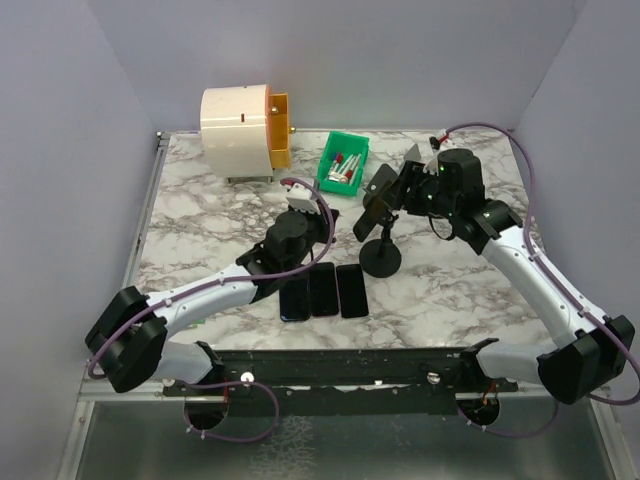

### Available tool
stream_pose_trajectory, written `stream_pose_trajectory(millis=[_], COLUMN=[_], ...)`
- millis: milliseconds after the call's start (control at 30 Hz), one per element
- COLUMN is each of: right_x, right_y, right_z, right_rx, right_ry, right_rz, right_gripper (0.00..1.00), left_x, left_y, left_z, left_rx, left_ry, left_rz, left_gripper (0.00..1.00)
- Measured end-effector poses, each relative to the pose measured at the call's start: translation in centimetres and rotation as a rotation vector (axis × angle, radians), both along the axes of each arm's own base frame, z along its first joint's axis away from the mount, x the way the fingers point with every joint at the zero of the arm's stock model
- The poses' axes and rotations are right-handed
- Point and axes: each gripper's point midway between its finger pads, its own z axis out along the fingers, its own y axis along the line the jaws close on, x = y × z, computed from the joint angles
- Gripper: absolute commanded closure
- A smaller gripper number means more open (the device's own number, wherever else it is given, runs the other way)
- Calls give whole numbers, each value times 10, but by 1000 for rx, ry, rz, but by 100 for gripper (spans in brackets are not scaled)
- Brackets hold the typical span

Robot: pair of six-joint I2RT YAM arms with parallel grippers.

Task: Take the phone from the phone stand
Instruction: Pick up the phone stand with the phone at the center of the board.

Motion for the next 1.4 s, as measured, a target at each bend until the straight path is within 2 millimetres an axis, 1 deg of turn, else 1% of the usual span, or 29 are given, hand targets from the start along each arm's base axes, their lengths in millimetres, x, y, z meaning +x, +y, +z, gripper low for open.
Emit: stream_pose_trajectory(millis=[67,100,200,267,367,400,433,600,733,833,933,967,1033,1067,1200,1267,1333,1400], right_x=[1,2,7,10,15,15,15,18,15,10,4,2,-3,-5,-17,-21,-25,-29], right_y=[5,7,10,10,10,11,11,5,6,6,8,8,9,10,12,14,16,17], right_z=[-3,-5,-8,-12,-13,-12,-12,-11,-9,-6,-4,-4,-4,-3,-3,-3,-2,-2], right_rx=[11,14,21,19,29,38,36,3,-27,-56,-79,-86,-100,-104,-110,-110,-112,-114], right_ry=[9,12,17,22,22,23,19,-10,-36,-60,-87,-97,-117,-128,-169,-187,-202,-216], right_rz=[17,23,34,34,31,34,40,52,100,144,201,219,255,271,338,371,401,426], right_gripper=[50,52,63,72,89,96,99,100,100,100,100,100,100,100,100,100,100,100], left_x=[-3,-5,-8,-10,-13,-14,-14,-17,-15,-8,-4,-5,-6,-9,-24,-27,-26,-21], left_y=[5,7,14,18,22,24,25,30,33,38,37,34,26,20,-14,-29,-41,-46], left_z=[6,8,14,19,26,28,29,36,40,43,52,56,57,54,38,32,28,26], left_rx=[-11,-17,-28,-35,-43,-46,-48,-51,-61,-82,-123,-139,-154,-155,-147,-150,-168,-199], left_ry=[-12,-16,-29,-37,-47,-50,-52,-60,-64,-64,-82,-94,-110,-109,-84,-73,-62,-58], left_rz=[7,9,18,26,30,32,33,35,6,-50,-145,-198,-306,-365,-647,-767,-870,-927], left_gripper=[92,87,67,56,48,46,44,39,30,28,26,26,25,24,24,25,26,25])
